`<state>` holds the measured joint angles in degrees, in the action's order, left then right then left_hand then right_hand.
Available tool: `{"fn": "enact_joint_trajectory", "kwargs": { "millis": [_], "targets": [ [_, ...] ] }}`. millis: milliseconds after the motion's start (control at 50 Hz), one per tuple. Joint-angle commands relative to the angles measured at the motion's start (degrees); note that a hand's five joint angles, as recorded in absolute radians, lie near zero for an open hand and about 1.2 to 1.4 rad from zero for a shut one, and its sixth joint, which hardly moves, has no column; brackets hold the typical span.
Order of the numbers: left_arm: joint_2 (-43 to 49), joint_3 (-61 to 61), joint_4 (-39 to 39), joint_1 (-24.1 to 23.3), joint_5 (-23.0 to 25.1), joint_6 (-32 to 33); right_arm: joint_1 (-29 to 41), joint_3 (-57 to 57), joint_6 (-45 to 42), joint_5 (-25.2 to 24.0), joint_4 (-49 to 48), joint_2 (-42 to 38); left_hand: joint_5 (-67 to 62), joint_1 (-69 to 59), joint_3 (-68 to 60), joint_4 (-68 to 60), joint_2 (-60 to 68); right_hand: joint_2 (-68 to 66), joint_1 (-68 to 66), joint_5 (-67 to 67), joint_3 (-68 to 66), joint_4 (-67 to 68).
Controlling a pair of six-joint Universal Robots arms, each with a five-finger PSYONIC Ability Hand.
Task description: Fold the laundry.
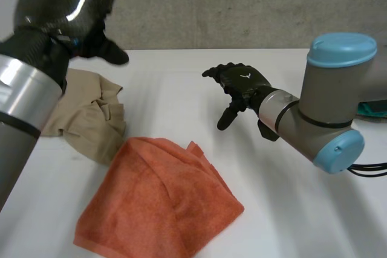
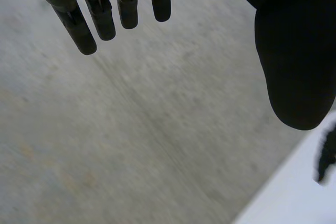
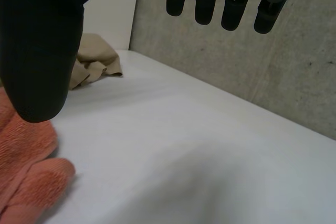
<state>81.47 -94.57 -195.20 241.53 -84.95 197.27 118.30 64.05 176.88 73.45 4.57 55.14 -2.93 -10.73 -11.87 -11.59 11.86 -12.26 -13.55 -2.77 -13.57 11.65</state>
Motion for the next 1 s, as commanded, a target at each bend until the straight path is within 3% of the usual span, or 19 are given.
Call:
{"fn": "enact_joint_trajectory", "kwargs": {
  "millis": [20, 120, 200, 320, 460, 520, 540, 600, 620, 640, 800, 940, 1000],
  "targets": [
    [0.4, -4.6, 13.3, 1.0, 4.3, 0.4, -1.8, 2.1, -8.8, -2.0, 12.4, 2.7, 2.9, 0.7, 1.9, 1.6, -1.9, 2.3, 3.6, 2.8, 3.6, -1.6],
    [1.9, -10.4, 21.0, 2.7, 6.5, 1.4, -2.5, 11.2, -18.7, -3.2, 16.0, 6.3, 2.1, -0.1, 1.0, 0.7, -1.0, 2.3, 3.6, 2.8, 3.6, -1.6],
    [2.8, -14.7, 22.3, 2.7, 6.7, 2.9, -2.0, 19.3, -19.2, -6.3, 11.4, 8.5, -3.0, -5.2, -4.0, -4.3, 4.0, 2.3, 3.6, 2.8, 3.6, -1.6],
    [6.7, -18.5, 20.6, 2.4, 6.5, 5.7, -0.2, 29.1, -16.7, -7.4, 0.4, 9.4, -3.9, -6.0, -4.9, -5.2, 4.9, 2.3, 3.6, 2.8, 3.6, -1.6],
    [16.0, -18.3, 14.9, 2.0, 4.1, 7.2, 3.0, 35.1, -13.3, -4.6, -12.3, 7.5, -3.5, -5.7, -4.6, -4.8, 4.6, -0.4, 0.9, 0.1, 0.9, 1.0],
    [19.6, -17.1, 12.7, 1.6, 1.6, 7.8, 4.2, 36.1, -12.5, -2.9, -14.8, 6.5, -9.9, -12.1, -10.9, -11.2, 10.9, -4.1, -2.8, -3.6, -2.8, 4.7],
    [20.4, -16.7, 12.2, 1.5, 1.0, 8.0, 4.4, 36.1, -12.4, -2.4, -15.3, 6.2, -13.4, -15.6, -14.5, -14.7, 14.5, -6.8, -5.5, -6.3, -5.5, 7.4],
    [22.8, -15.1, 10.7, 0.8, -1.2, 8.3, 4.8, 35.9, -12.5, -0.6, -16.5, 5.8, -37.1, -39.3, -38.1, -38.4, 38.1, -38.0, -36.7, -37.5, -36.7, 38.6],
    [23.3, -14.4, 10.0, 0.2, -2.4, 8.2, 4.7, 35.9, -12.5, 0.4, -17.0, 6.1, -58.8, -61.0, -59.9, -60.1, 59.9, -67.4, -66.1, -66.9, -66.1, 68.1],
    [23.2, -13.9, 9.8, -0.2, -3.1, 8.2, 4.5, 35.8, -12.5, 1.0, -17.2, 6.6, -67.0, -69.2, -68.1, -68.3, 68.1, -67.7, -66.4, -67.2, -66.4, 68.4],
    [11.4, -9.4, 9.3, -6.2, -9.1, 4.9, -1.5, 35.2, -13.7, 3.6, -16.7, 20.9, -67.1, -69.3, -68.1, -68.4, 68.1, -67.7, -66.4, -67.2, -66.4, 68.4],
    [1.2, -3.2, 12.5, -8.8, -9.2, 1.5, -7.5, 27.0, -18.3, 0.3, -7.2, 33.5, -67.1, -69.3, -68.1, -68.4, 68.1, -67.7, -66.4, -67.2, -66.4, 68.4],
    [1.1, -1.4, 14.8, -8.9, -9.4, 0.3, -9.4, 22.8, -19.0, -1.6, -4.1, 33.7, -67.1, -69.3, -68.1, -68.4, 68.1, -67.7, -66.4, -67.2, -66.4, 68.4]
  ]
}}
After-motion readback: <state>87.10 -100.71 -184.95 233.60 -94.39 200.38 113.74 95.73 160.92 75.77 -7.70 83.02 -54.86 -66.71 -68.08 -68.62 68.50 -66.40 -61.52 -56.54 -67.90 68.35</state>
